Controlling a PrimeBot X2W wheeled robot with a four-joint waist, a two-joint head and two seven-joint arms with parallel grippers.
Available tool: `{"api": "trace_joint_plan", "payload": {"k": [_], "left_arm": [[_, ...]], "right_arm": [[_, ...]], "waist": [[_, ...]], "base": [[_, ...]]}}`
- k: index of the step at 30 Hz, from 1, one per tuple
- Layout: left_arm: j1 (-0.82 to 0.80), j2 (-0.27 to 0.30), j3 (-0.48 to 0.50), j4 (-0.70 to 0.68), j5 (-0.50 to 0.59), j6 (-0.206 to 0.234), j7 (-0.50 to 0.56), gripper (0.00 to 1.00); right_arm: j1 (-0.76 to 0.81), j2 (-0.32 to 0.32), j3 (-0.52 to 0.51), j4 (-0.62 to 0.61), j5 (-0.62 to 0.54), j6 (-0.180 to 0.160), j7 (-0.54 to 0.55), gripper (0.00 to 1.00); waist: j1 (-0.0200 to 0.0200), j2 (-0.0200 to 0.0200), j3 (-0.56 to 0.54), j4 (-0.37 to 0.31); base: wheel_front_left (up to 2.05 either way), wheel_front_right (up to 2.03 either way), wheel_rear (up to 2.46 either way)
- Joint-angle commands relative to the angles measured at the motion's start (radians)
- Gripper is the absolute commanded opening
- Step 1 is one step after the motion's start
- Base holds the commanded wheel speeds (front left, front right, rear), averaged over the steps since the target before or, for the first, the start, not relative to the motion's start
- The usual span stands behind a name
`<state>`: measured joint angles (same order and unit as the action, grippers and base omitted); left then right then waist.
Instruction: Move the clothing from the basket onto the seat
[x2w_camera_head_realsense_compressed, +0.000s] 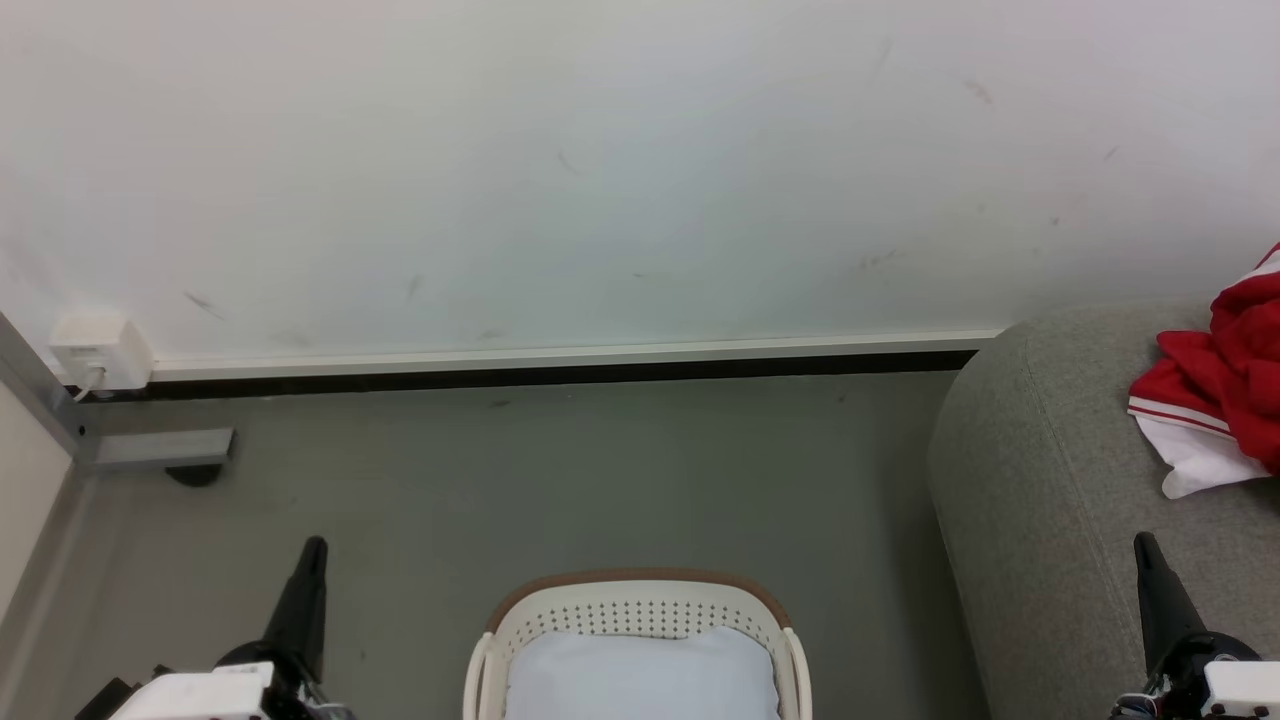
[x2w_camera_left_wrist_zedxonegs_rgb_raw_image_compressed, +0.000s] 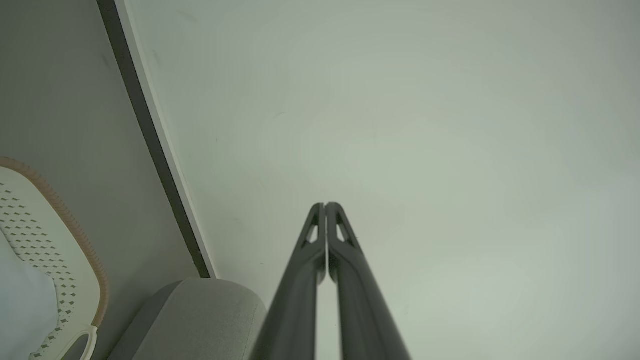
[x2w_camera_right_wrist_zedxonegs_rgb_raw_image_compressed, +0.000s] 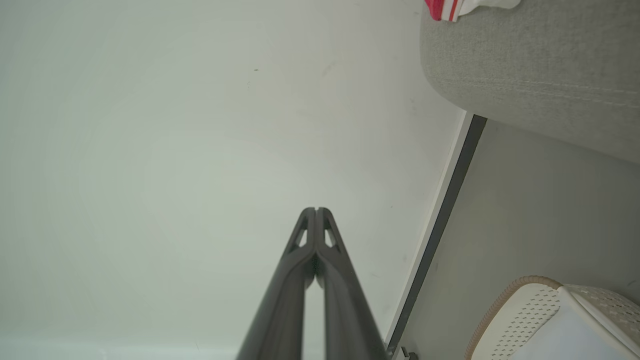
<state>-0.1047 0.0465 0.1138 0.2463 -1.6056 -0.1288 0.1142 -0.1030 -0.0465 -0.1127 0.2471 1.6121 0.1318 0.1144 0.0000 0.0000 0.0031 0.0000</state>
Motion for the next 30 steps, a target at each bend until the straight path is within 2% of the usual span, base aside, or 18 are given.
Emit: {"api": "trace_joint_plan", "payload": {"k": [1,30], "left_arm": [[-0.009,0.007,0.002,-0.003,-0.014,-0.004,0.003,0.00],[-0.009,0.007,0.002,-0.003,-0.014,-0.004,0.003,0.00]], "right_arm": [[-0.012,-0.007,-0.003,-0.005,0.002,-0.002,0.003,0.00],[-0.012,-0.007,-0.003,-0.005,0.002,-0.002,0.003,0.00]], "waist": [[0.0000,0.0000,0.000,0.000],[0.0000,0.0000,0.000,0.000]], "base": [[0.00,0.00,0.00],[0.00,0.00,0.00]]}}
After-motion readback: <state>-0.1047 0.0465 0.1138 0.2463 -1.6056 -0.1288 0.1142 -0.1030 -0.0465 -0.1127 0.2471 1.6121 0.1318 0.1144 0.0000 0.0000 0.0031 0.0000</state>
